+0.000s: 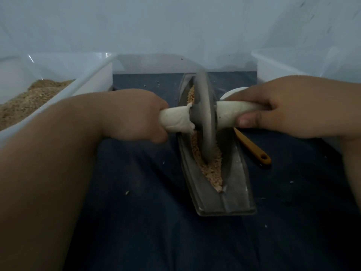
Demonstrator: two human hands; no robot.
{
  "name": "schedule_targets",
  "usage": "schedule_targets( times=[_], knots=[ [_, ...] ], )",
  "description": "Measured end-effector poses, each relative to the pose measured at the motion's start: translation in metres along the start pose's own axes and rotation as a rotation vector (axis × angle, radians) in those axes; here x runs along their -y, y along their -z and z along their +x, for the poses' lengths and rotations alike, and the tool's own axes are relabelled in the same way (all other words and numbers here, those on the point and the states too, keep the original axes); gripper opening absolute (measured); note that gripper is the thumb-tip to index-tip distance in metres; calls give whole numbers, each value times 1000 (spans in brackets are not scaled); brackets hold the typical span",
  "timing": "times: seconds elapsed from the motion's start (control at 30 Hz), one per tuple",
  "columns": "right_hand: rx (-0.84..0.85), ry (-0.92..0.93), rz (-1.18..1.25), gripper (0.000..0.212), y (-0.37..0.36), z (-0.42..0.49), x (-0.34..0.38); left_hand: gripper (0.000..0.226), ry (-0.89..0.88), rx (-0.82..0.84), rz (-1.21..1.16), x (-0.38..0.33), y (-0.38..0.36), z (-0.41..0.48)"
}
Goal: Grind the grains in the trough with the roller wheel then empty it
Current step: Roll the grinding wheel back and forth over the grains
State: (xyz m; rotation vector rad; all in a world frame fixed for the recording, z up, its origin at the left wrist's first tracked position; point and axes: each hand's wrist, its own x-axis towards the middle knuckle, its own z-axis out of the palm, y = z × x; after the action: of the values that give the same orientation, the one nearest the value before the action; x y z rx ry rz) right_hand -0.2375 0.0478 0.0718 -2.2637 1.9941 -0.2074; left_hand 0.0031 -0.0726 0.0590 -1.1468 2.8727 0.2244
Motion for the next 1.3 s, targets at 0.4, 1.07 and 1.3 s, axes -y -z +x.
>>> schedule_targets(
  times=[0.4, 1.07, 1.3],
  knots=[
    [-522, -92, -300, 55, -48, 54, -24, 18, 198, -723, 313, 11, -39, 57],
    [-183, -102, -278, 21, -28, 15, -11, 13, 3, -520, 284, -2, -20, 19],
    [-574, -211, -523, 36, -48, 59, -26, 21, 150, -675, 393, 10, -33, 50]
  ],
)
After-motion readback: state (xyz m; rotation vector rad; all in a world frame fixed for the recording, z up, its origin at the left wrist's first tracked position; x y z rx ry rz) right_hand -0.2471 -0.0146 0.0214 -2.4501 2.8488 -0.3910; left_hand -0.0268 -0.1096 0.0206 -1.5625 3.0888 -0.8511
